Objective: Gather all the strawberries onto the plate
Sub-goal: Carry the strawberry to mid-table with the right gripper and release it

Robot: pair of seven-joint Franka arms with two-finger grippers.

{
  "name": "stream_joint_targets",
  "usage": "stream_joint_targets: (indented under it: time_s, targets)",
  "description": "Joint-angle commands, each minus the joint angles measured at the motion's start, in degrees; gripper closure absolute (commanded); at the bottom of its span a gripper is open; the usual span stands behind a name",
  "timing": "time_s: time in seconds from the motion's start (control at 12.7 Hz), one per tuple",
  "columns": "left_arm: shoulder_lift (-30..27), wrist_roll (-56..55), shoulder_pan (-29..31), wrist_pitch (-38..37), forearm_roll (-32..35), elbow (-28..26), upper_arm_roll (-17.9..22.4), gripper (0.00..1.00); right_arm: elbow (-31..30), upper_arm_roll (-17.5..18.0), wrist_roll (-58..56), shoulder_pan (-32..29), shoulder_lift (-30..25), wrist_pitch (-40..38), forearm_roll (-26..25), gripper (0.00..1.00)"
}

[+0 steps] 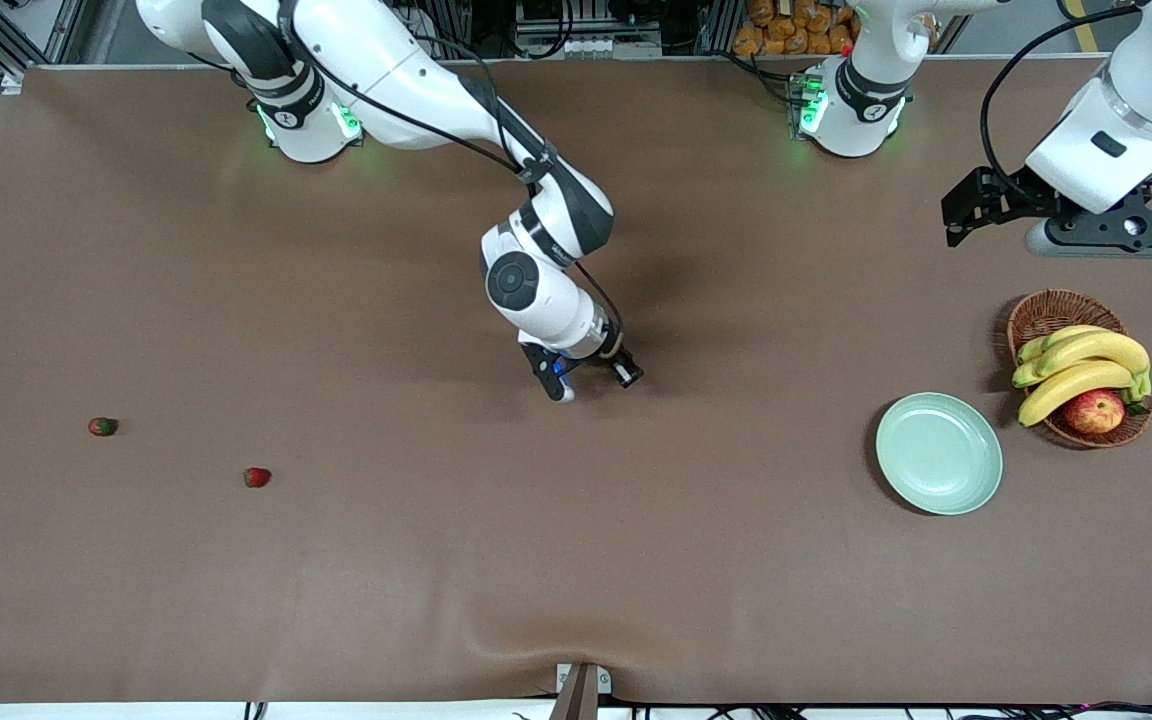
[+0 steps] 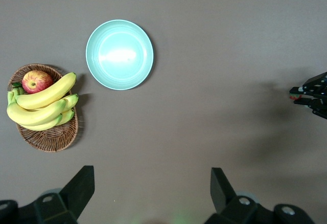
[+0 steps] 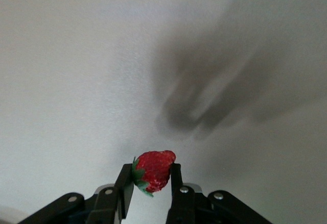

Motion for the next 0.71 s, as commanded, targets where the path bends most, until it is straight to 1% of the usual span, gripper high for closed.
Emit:
stream_joint_targets:
  time_s: [0.0, 0.08, 0.16, 0.31, 0.47, 0.55, 0.63]
  targets:
    - [0.17, 0.70, 0.19, -0.80, 0.72, -0.02, -0.38, 0.00, 3.54, -0.84, 1.46, 1.31, 2.72, 0.60, 0.61, 0.84]
    - [0.78, 0.70, 0.10, -0.37, 0.64, 0.07, -0.38, 0.00, 3.64, -0.84, 1.89, 1.92, 3.16, 1.91, 0.61, 0.23]
    - [1.66, 0.44, -0.16, 0.68, 0.81, 0.07, -0.38, 0.00, 3.64, -0.84, 3.38, 2.10, 3.25, 2.27, 0.35, 0.00]
    - [3.59, 0.17, 0.01, 2.79, 0.81, 0.24, -0.21, 0.00, 3.72, -1.19, 3.66, 2.54, 2.99, 2.19, -0.10, 0.00]
    - [6.57, -0.18, 0.19, 3.06, 0.72, 3.04, -0.12, 0.00, 3.81, -2.15, 3.57, 2.54, 1.33, 1.22, -1.05, 0.00]
    - [7.72, -0.10, 0.27, 3.06, 0.38, 3.93, -0.12, 0.00, 3.81, -2.42, 3.57, 2.28, 0.10, -1.48, -2.11, 0.00]
    - [8.51, -0.01, 0.19, 3.06, 0.11, 4.11, -0.12, 0.00, 4.33, -3.64, 3.57, 1.84, -0.87, -8.29, -2.47, 0.00]
